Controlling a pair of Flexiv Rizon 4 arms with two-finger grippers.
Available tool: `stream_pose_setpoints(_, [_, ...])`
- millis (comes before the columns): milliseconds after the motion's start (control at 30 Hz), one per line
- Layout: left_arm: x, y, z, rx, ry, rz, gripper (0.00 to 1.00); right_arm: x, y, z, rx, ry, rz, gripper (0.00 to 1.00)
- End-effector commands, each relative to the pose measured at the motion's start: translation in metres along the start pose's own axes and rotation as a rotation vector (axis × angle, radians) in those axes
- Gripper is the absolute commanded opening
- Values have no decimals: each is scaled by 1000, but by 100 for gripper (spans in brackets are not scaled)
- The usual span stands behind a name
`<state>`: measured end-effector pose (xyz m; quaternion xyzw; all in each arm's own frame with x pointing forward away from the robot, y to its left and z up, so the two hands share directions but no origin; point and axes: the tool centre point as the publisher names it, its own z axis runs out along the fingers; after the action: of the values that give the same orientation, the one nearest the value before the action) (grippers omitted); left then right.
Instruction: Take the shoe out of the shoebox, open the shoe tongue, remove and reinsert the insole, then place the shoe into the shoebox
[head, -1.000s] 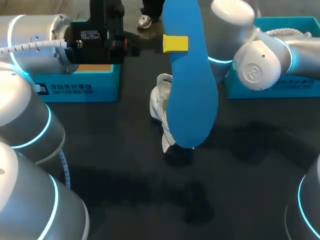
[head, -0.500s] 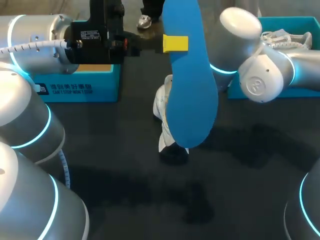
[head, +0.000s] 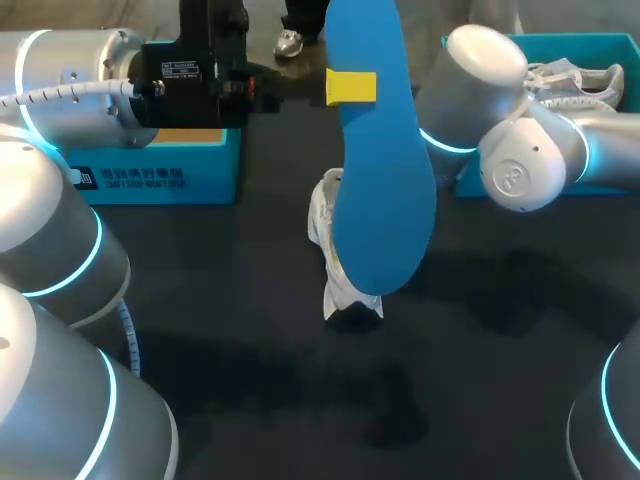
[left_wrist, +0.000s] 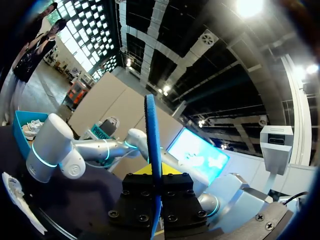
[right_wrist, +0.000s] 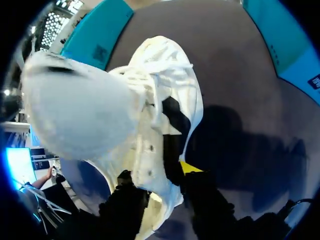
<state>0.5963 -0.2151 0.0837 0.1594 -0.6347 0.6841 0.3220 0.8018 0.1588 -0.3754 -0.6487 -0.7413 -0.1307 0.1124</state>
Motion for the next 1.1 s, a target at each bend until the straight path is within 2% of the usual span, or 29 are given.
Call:
stream_pose_setpoints(33, [0, 1, 0, 1, -1, 0, 0, 1, -9, -9, -101, 69, 0, 100])
stream_pose_setpoints(233, [0, 1, 0, 1, -1, 0, 0, 3, -17, -33, -182, 101, -52, 100])
stream_pose_setpoints(333, [0, 1, 0, 1, -1, 0, 0, 4, -21, -44, -261, 154, -73, 100])
stream_pose_setpoints(467, [0, 1, 0, 1, -1, 0, 0, 3, -22, -58, -326, 182, -113, 100])
stream_pose_setpoints(1100, [0, 1, 0, 1, -1, 0, 0, 3, -19, -61, -332, 193, -108, 100])
